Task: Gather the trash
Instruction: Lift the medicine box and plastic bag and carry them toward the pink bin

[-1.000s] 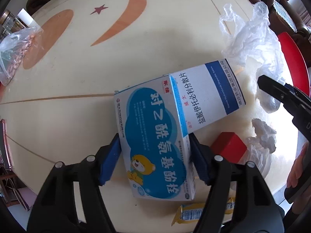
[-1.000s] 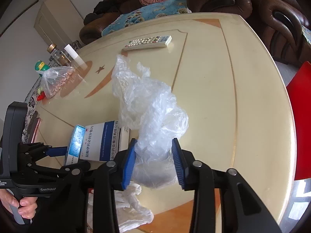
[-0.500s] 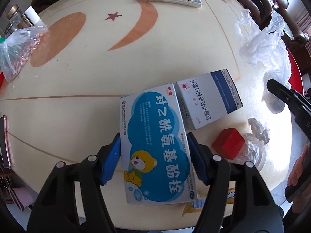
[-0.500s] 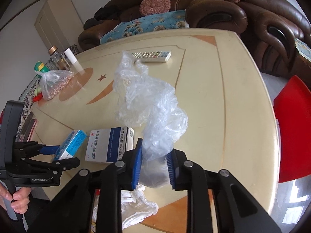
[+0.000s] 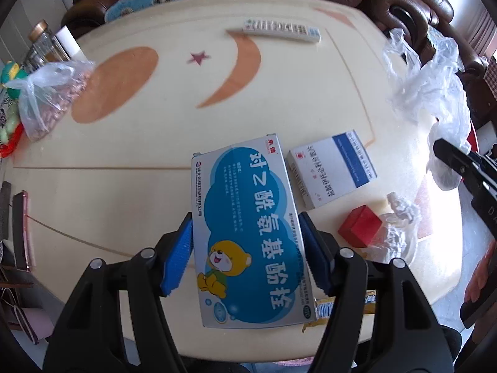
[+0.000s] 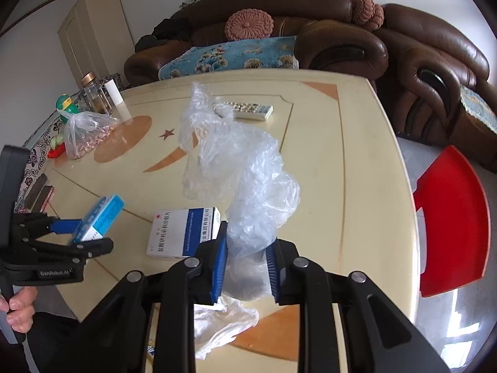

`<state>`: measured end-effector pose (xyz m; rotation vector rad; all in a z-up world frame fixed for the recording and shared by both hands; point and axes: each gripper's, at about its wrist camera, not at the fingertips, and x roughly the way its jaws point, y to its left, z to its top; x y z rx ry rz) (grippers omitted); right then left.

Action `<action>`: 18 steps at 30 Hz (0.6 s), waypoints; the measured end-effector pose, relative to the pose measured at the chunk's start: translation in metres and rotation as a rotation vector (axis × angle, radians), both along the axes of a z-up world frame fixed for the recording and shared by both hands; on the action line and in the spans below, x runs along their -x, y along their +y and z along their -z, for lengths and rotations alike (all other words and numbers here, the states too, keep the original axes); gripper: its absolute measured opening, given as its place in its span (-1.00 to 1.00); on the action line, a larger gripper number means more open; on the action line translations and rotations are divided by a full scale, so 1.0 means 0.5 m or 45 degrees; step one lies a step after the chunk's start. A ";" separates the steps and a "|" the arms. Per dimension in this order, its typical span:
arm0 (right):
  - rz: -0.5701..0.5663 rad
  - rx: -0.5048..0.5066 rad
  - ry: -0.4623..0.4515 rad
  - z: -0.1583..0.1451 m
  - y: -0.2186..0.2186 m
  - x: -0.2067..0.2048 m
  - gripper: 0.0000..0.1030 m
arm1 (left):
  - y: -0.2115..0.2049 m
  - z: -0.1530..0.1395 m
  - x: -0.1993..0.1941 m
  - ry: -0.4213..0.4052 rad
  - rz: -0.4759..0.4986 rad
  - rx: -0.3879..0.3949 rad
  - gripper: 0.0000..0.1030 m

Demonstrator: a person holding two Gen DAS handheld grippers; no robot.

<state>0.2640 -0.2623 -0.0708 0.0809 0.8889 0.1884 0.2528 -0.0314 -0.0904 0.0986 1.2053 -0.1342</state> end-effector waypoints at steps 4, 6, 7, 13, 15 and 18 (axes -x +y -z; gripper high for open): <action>0.000 0.021 -0.038 -0.036 0.009 0.036 -0.55 | 0.005 -0.043 0.030 -0.057 0.007 0.001 0.25; -0.001 0.023 -0.061 -0.060 0.014 0.063 -0.55 | 0.006 -0.071 0.053 -0.091 0.011 0.003 0.25; -0.003 0.027 -0.069 -0.070 0.017 0.073 -0.55 | 0.008 -0.083 0.065 -0.105 0.013 0.006 0.25; -0.014 0.035 -0.132 -0.143 0.029 0.163 -0.55 | 0.025 -0.157 0.136 -0.203 0.028 0.027 0.25; -0.015 0.023 -0.162 -0.172 0.031 0.199 -0.55 | 0.030 -0.184 0.164 -0.239 0.037 0.031 0.25; -0.020 0.026 -0.194 -0.206 0.037 0.242 -0.55 | 0.039 -0.224 0.211 -0.296 0.058 0.035 0.25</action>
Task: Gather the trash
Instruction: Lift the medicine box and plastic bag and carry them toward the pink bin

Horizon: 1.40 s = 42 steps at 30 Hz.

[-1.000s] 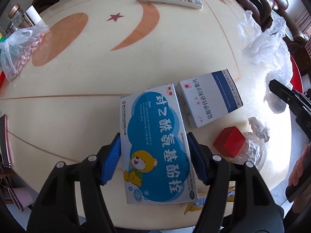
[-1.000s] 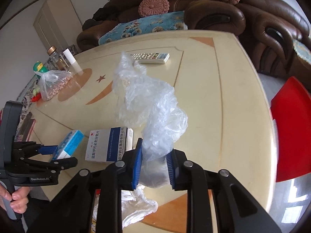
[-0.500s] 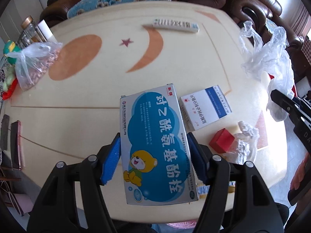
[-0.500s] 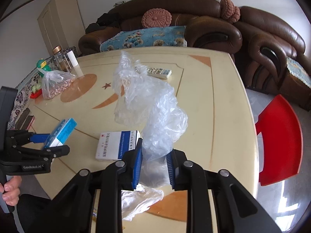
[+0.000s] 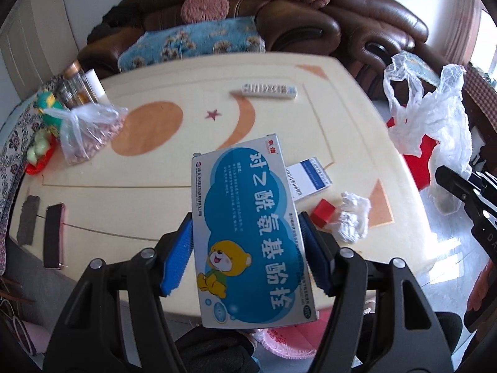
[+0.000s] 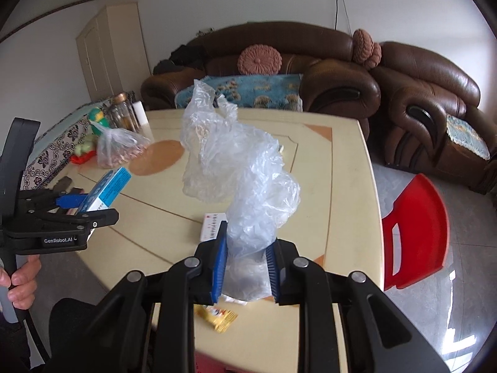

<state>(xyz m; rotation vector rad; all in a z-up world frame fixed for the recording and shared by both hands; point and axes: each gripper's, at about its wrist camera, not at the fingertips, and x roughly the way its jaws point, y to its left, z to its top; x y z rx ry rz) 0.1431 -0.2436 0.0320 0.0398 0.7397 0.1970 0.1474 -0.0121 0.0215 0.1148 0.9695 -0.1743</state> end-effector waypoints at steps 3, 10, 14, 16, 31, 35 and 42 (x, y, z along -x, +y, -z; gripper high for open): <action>-0.010 0.011 -0.034 -0.031 0.007 0.054 -0.55 | 0.005 -0.033 0.043 -0.046 0.021 0.004 0.26; -0.031 0.030 -0.060 -0.060 0.033 0.158 -0.55 | 0.008 -0.079 0.138 -0.123 0.068 -0.002 0.26; -0.040 0.038 -0.059 -0.065 0.046 0.214 -0.55 | 0.005 -0.085 0.180 -0.138 0.094 -0.007 0.26; -0.041 0.048 -0.058 -0.064 0.052 0.237 -0.55 | 0.002 -0.085 0.198 -0.144 0.105 -0.012 0.26; -0.063 0.093 0.029 -0.012 0.076 0.354 -0.55 | -0.017 -0.023 0.269 -0.090 0.177 0.001 0.26; -0.060 0.083 0.070 0.018 0.076 0.367 -0.55 | -0.025 0.012 0.274 -0.038 0.194 0.009 0.26; -0.058 0.074 0.138 0.069 0.080 0.383 -0.55 | -0.038 0.071 0.287 0.030 0.227 0.004 0.26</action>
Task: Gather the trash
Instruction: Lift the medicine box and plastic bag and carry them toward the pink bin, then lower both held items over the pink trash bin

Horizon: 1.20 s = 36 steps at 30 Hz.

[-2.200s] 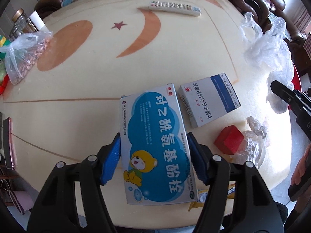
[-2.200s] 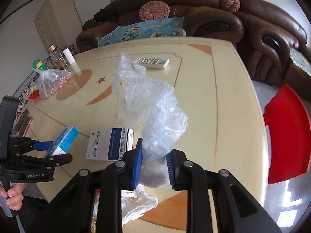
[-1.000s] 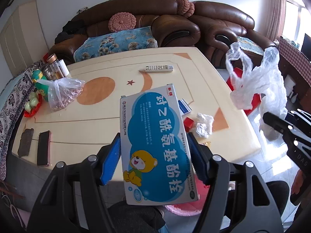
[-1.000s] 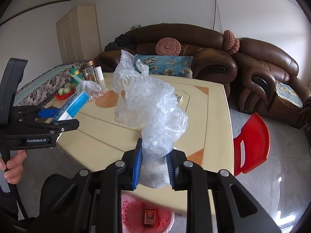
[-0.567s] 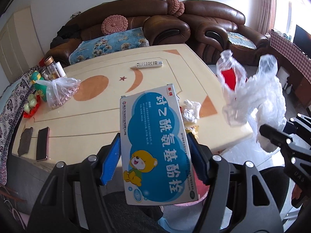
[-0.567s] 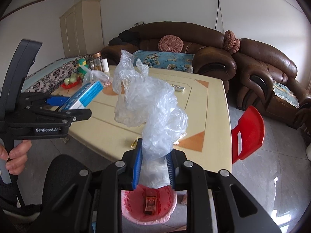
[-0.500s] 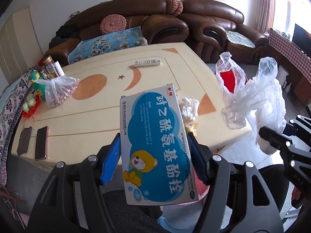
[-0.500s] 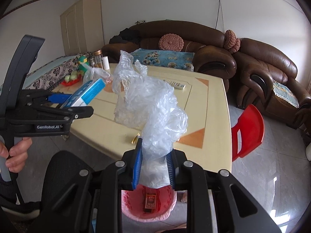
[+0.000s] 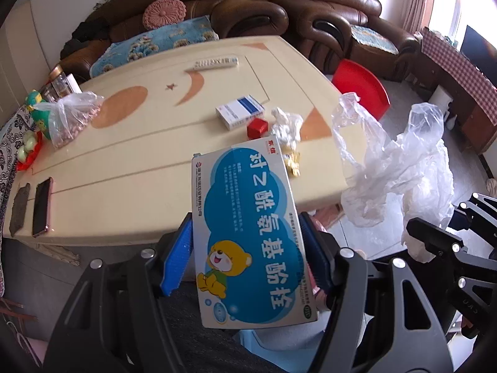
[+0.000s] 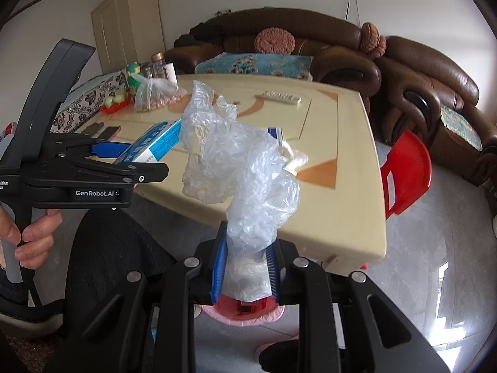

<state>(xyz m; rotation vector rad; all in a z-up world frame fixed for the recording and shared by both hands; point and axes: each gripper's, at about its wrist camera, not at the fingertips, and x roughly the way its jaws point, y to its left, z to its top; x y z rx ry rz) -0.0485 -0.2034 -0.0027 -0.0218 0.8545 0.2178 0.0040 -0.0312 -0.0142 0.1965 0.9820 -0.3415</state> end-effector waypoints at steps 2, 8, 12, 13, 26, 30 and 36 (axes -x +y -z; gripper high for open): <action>0.000 -0.001 0.023 0.017 0.002 0.001 -0.55 | -0.003 0.018 0.004 0.019 0.010 -0.003 0.26; -0.006 -0.008 0.106 0.083 0.007 0.003 -0.55 | -0.016 0.089 0.003 0.109 0.038 -0.031 0.26; -0.008 -0.025 0.169 0.131 0.007 0.002 -0.55 | -0.027 0.148 0.000 0.191 0.058 -0.050 0.26; -0.008 -0.026 0.188 0.146 0.007 0.002 -0.55 | -0.029 0.161 -0.002 0.207 0.060 -0.055 0.26; -0.004 -0.046 0.365 0.274 -0.001 -0.040 -0.55 | -0.034 0.314 -0.028 0.395 0.064 -0.051 0.26; -0.003 -0.052 0.424 0.315 -0.005 -0.059 -0.55 | -0.031 0.352 -0.044 0.443 0.057 -0.049 0.25; -0.006 -0.063 0.517 0.385 -0.002 -0.094 -0.55 | -0.028 0.417 -0.071 0.532 0.030 -0.057 0.25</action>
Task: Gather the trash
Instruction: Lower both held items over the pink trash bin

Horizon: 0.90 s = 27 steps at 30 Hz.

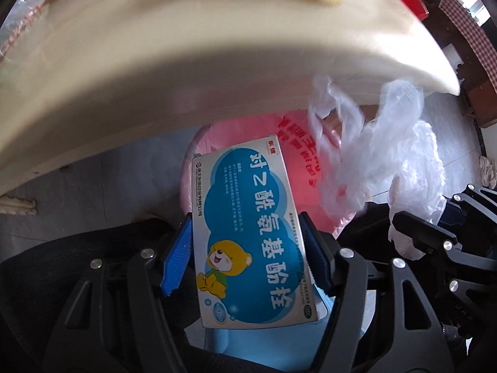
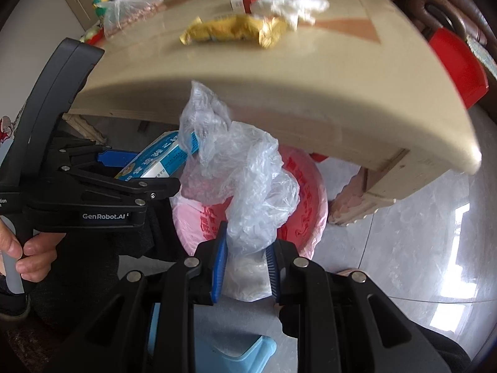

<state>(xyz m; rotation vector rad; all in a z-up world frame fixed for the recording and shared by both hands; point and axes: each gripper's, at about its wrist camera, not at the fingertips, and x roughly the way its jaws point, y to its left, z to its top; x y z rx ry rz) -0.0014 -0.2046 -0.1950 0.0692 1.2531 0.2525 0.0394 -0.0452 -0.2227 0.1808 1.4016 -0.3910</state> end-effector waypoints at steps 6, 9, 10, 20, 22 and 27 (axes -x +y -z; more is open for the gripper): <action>-0.001 -0.017 0.085 0.066 -0.003 -0.038 -0.55 | 0.000 0.057 -0.024 0.082 -0.019 -0.028 0.25; -0.005 -0.028 0.126 0.099 -0.001 -0.057 -0.55 | -0.003 0.079 -0.029 0.114 -0.025 -0.038 0.25; -0.004 -0.034 0.140 0.110 -0.001 -0.063 -0.54 | -0.004 0.086 -0.030 0.125 -0.027 -0.044 0.25; -0.044 -0.009 0.212 0.173 0.018 -0.094 -0.54 | -0.039 0.126 -0.042 0.240 -0.032 -0.059 0.26; -0.036 -0.027 0.238 0.186 0.013 -0.098 -0.54 | -0.040 0.129 -0.048 0.263 -0.034 -0.058 0.26; -0.030 -0.052 0.263 0.201 0.010 -0.103 -0.50 | -0.040 0.137 -0.061 0.304 -0.048 -0.059 0.28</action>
